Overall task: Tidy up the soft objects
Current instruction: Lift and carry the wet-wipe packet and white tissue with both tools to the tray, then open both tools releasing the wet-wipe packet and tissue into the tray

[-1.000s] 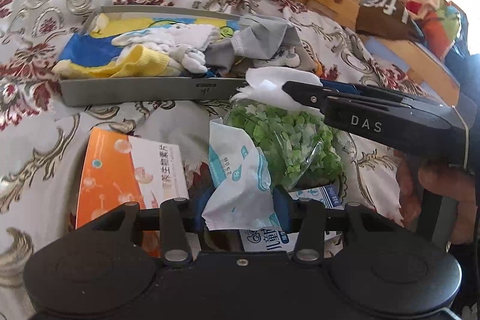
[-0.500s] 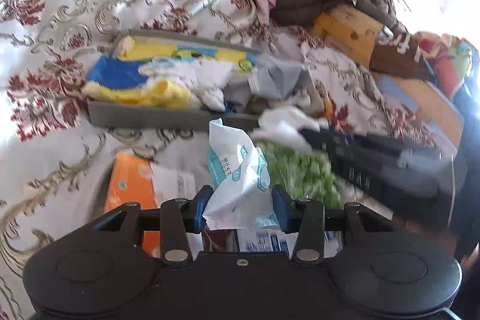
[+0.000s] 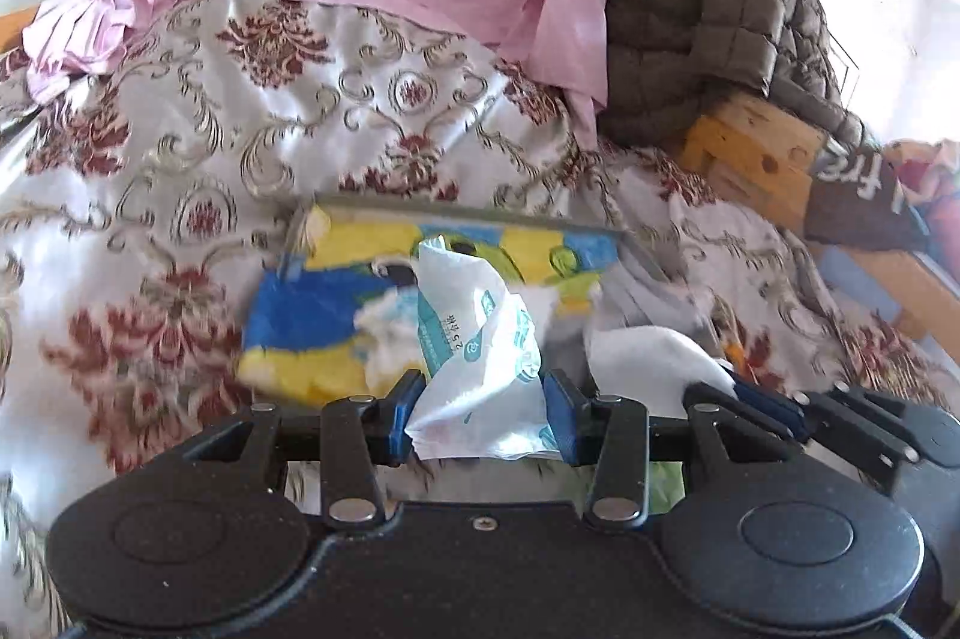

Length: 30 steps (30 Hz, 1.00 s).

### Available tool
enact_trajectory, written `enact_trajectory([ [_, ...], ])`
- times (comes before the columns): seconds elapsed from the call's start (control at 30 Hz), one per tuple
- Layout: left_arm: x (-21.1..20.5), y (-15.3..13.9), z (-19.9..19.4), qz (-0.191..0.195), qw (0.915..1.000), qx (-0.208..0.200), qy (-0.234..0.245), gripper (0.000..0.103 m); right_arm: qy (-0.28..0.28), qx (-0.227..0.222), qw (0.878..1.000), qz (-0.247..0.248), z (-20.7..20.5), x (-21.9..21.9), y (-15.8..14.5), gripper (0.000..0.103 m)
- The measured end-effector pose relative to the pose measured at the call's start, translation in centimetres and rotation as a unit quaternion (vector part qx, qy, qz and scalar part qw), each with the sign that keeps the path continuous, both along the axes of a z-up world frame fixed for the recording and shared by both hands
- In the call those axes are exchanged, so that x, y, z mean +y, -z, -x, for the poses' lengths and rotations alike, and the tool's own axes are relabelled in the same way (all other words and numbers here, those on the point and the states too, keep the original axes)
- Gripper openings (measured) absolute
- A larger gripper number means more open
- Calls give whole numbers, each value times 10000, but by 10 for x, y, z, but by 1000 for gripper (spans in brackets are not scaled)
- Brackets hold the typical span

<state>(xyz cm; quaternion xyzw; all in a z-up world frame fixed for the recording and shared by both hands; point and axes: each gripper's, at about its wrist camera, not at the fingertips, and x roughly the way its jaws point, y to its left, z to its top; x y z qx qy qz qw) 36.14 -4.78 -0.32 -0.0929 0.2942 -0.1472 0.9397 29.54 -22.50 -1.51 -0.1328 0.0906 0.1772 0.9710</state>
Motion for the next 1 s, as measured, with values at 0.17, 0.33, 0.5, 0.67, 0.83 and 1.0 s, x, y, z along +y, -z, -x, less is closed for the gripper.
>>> enact_trajectory([
  [0.17,2,-3,-38,69,9997,-189,-122,46,382,-409,9981,-244,-22,-5,-4,8],
  [0.33,-6,2,-74,168,9992,-294,-227,46,610,-403,9965,-404,-56,-21,-1,8],
  [0.5,-19,11,-106,277,9994,-124,-185,46,731,80,9952,-643,-82,-42,2,8],
  [0.67,-37,19,-125,116,9998,142,-54,47,971,278,9923,-713,-92,-54,7,10],
  [0.83,-42,25,-128,73,9993,363,40,47,1033,488,9895,-889,-98,-65,8,18],
  [1.0,-43,24,-128,51,9989,461,5,49,1038,537,9892,-881,-99,-65,9,26],
])
